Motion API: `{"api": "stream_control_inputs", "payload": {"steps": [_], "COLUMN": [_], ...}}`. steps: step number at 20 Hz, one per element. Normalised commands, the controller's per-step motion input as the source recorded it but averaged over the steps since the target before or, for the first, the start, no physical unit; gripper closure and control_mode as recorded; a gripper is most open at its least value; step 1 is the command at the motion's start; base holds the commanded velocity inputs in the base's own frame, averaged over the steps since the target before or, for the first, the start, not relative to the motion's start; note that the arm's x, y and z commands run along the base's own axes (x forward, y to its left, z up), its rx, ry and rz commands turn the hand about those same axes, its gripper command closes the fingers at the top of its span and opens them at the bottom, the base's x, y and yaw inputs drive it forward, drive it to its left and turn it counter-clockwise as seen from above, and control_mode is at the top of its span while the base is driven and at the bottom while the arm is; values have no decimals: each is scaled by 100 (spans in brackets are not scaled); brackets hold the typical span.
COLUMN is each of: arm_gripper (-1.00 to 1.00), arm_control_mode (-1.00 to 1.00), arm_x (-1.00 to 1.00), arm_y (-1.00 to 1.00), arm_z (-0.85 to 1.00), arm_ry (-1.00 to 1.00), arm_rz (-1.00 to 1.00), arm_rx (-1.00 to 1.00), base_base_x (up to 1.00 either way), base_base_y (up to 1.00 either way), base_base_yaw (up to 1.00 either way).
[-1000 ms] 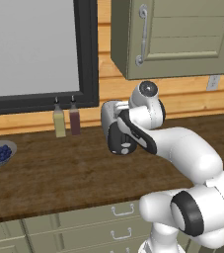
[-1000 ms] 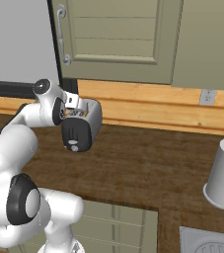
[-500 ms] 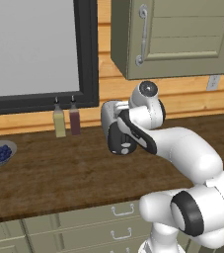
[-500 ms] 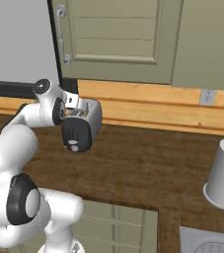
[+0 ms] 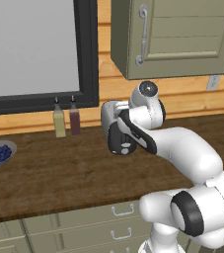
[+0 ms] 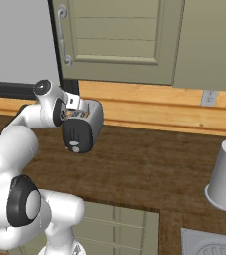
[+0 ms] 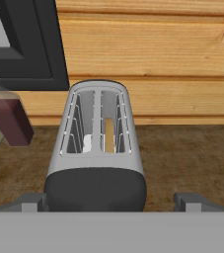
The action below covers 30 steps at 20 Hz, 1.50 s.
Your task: Start the toaster. Once the lever pops up, take the bread to the plate on the dining counter.
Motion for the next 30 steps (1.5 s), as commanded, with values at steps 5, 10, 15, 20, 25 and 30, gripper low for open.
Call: {"api": "stream_control_inputs", "payload": {"steps": [5, 10, 15, 20, 25, 30], "arm_gripper": [-100, -100, -100, -100, -100, -100], "arm_control_mode": [-100, -100, -100, -100, -100, -100], "arm_x": [0, 0, 0, 0, 0, 0], "arm_y": [0, 0, 0, 0, 0, 0], "arm_z": [0, 0, 0, 0, 0, 0], "arm_ry": [0, 0, 0, 0, 0, 0], "arm_rz": [0, 0, 0, 0, 0, 0], "arm_rx": [0, 0, 0, 0, 0, 0], "base_base_x": [0, 0, 0, 0, 0, 0], "base_base_y": [0, 0, 0, 0, 0, 0], "base_base_yaw": [0, 0, 0, 0, 0, 0]}}
